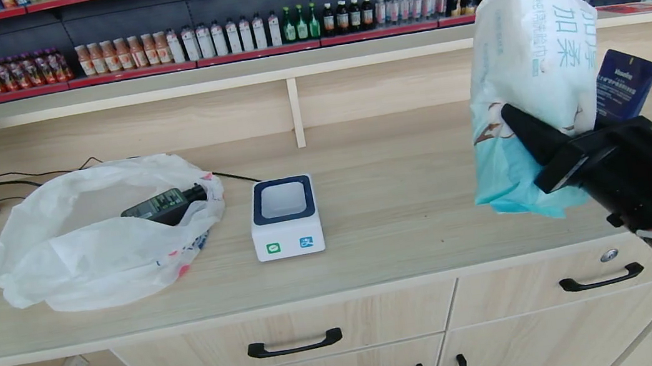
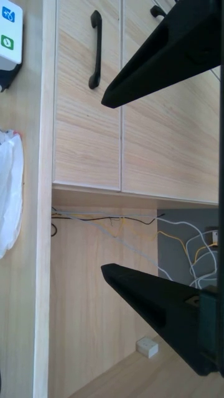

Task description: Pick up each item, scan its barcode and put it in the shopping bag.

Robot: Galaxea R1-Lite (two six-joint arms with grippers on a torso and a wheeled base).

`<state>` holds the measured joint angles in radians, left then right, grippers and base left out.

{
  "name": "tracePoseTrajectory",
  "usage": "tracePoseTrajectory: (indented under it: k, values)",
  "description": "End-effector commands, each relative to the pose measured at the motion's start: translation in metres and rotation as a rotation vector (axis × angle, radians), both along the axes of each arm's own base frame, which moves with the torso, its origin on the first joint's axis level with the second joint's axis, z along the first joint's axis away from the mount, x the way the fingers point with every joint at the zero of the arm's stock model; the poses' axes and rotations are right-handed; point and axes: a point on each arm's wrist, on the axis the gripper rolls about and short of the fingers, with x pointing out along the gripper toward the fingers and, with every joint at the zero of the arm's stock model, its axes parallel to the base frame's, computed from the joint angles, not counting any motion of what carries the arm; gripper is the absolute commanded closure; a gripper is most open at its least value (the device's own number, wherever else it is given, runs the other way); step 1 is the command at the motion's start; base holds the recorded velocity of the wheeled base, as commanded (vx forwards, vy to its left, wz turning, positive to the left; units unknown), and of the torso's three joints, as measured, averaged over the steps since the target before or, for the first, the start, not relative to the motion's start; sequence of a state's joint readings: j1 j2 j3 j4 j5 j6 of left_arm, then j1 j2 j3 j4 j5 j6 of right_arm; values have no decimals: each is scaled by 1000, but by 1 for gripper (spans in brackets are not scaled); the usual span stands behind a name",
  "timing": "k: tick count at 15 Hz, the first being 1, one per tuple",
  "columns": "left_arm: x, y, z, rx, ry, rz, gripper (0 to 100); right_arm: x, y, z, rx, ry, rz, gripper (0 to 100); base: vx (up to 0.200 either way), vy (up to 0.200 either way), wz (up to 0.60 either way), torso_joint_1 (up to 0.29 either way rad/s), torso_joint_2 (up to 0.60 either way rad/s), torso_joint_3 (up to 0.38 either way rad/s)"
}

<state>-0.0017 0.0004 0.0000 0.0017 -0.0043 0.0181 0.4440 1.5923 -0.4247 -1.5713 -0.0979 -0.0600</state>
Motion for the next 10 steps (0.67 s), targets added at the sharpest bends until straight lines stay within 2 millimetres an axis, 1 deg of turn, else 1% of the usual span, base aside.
tracePoseTrajectory:
  k: [1, 2, 4, 7, 9, 10]
  values:
    - [0, 0, 0, 0, -1, 0, 0, -8, -8, -8, 1, 36, -10, 100, 0, 0, 0, 0, 0, 0]
    - [0, 0, 0, 0, -1, 0, 0, -9, -9, -8, 6, 41, -10, 100, 0, 0, 0, 0, 0, 0]
    - [0, 0, 0, 5, -1, 0, 0, 3, -5, 6, 32, -16, -17, 100, 0, 0, 0, 0, 0, 0]
    - [0, 0, 0, 5, 1, 0, 0, 15, 0, 4, 28, -9, -20, 100, 0, 0, 0, 0, 0, 0]
    - [0, 0, 0, 3, 1, 0, 0, 13, 0, 3, 28, -6, -18, 100, 0, 0, 0, 0, 0, 0]
    - [0, 0, 0, 0, 1, 0, 0, 13, 0, 4, 31, -7, -17, 100, -200, 0, 0, 2, -2, 2]
